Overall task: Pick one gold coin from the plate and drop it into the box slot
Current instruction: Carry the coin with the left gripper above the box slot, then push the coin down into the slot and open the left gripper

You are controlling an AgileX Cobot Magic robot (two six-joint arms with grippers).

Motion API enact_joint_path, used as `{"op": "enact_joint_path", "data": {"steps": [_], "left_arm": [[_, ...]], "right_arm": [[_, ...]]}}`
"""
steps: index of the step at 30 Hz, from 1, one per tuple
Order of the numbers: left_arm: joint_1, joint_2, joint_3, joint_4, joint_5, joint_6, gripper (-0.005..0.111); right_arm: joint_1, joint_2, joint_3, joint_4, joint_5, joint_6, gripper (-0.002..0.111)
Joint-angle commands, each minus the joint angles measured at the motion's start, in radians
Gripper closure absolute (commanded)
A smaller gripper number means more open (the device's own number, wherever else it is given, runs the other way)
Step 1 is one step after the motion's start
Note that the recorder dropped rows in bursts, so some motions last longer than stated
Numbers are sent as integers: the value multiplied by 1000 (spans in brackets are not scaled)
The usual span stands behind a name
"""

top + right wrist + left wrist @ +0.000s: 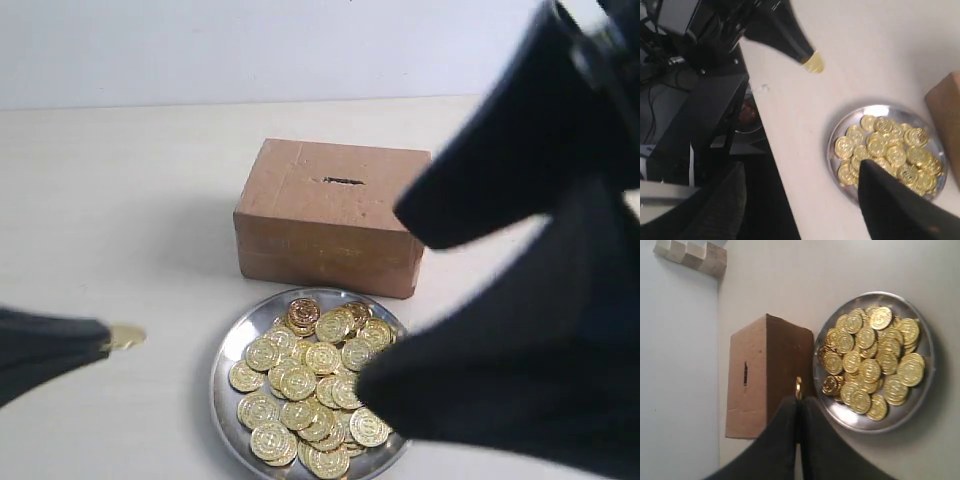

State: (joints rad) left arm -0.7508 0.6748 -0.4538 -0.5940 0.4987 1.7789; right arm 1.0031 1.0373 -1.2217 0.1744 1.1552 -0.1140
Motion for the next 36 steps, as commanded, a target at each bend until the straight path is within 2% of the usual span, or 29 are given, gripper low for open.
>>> {"op": "enact_joint_path", "data": {"steps": [1, 4, 9, 11, 16, 22, 28, 36], "left_arm": [[-7, 344, -252, 6, -23, 23, 107], [-7, 539, -412, 6, 5, 23, 107], [-7, 782, -635, 6, 50, 14, 107], [-7, 853, -695, 10, 50, -8, 107], [-7, 987, -844, 153, 74, -144, 107], [-7, 1173, -1064, 452, 233, -424, 107], [-7, 1366, -1294, 521, 346, -556, 107], [5, 1451, -1379, 559, 458, -614, 107]], "right_arm": [[-3, -75, 166, 38, -9, 15, 50], [-3, -135, 290, 93, -90, 4, 61], [-3, -265, 480, 122, -288, 9, 100], [-3, -322, 540, 126, -354, 11, 108], [-3, -437, 678, 146, -513, 61, 108], [-3, -465, 802, 180, -549, 102, 108], [-3, -465, 856, 228, -623, 86, 108], [-3, -465, 856, 235, -623, 70, 108]]}}
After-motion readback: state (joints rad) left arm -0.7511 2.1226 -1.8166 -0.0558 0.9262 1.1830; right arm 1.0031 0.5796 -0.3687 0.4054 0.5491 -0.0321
